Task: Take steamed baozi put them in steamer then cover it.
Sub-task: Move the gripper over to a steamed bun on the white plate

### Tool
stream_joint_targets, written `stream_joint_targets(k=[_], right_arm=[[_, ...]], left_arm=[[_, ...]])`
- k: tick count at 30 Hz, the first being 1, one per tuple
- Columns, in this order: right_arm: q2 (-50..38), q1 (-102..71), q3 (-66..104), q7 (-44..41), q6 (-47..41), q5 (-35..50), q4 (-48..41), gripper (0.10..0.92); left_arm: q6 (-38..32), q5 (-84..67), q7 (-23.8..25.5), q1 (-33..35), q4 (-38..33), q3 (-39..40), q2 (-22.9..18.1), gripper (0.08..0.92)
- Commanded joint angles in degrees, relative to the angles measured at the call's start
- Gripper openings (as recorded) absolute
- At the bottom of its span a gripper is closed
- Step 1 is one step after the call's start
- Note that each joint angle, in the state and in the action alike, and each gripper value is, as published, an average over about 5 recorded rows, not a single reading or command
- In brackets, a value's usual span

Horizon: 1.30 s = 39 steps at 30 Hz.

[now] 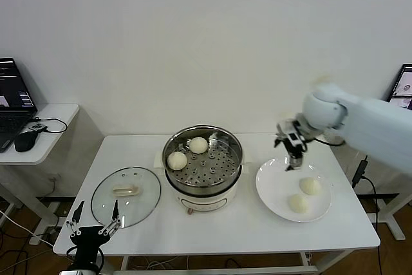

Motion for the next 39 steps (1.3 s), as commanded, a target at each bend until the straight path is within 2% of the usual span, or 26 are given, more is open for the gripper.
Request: stream_joint_targets(k=[1,10,32,39], right_arm=[[-7.9,-13.3,8.4,0.3,2.5,-7.1,2.2,0.823],[-6.8,-25.5,15.8,1.5,2.3,-9.5,-0.4,0.823],[-1.4,-33.6,21.9,4.2,2.4,-11.9,-6.7,0.820],[0.2,-33.8,22.1,5.0,2.2,-12.1,-8.1,0.763]], left_arm=[[0.0,0.1,0.0,0.1,0.4,-0.1,0.0,0.823],[0.2,0.9,0.0,0.4,0.6,-0.1,-0.3,0.823],[0.3,1.2,0.0,0.2,1.4,-0.1,-0.6,0.823],[0.2,1.2,0.0,0.0,1.7,-0.2,-0.6,0.823]])
